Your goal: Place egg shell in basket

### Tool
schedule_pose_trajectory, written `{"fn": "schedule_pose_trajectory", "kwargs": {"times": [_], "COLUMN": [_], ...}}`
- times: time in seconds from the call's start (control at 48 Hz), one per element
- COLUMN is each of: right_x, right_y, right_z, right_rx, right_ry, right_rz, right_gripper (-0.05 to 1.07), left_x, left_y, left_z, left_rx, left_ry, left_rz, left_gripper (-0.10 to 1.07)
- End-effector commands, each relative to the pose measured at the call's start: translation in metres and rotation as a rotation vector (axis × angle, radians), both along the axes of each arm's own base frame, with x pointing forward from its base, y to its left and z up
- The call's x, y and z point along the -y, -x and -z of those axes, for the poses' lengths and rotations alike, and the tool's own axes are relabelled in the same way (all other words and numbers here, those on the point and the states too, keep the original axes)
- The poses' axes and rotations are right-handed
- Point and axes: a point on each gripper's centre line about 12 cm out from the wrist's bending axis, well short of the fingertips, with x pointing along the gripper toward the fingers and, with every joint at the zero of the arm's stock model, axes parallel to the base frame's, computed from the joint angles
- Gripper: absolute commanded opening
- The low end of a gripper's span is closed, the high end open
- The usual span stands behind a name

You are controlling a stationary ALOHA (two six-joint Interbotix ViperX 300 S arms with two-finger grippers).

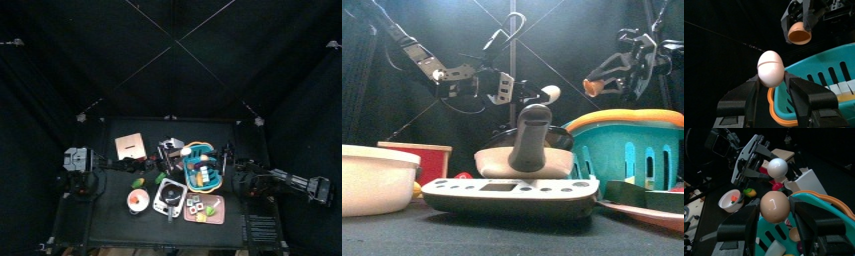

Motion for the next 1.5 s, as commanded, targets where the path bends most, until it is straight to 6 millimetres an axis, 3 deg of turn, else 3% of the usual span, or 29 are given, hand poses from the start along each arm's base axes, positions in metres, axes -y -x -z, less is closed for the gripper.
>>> {"fn": "schedule_pose_trajectory", "kwargs": {"times": [0.0,0.5,0.854,1.25,1.479], "right_x": [0.002,0.017,0.026,0.027,0.028], "right_y": [-0.001,-0.009,-0.019,-0.019,-0.018], "right_z": [-0.003,0.042,0.049,0.049,0.050], "right_rx": [0.009,-0.208,-0.269,-0.276,-0.288], "right_ry": [0.003,-0.046,-0.045,-0.046,-0.041], "right_rz": [0.004,0.067,0.082,0.091,0.105], "right_gripper": [0.59,0.60,0.71,0.98,1.00], "left_x": [0.004,0.042,0.046,0.045,0.045], "left_y": [0.001,0.003,0.007,0.008,0.008], "left_z": [-0.018,-0.014,-0.008,-0.008,-0.008], "left_rx": [0.052,0.072,0.066,0.067,0.067], "left_ry": [-0.002,0.063,0.090,0.092,0.093], "left_rz": [0.003,0.033,0.016,0.011,0.010], "left_gripper": [0.69,0.69,0.69,0.69,0.69]}}
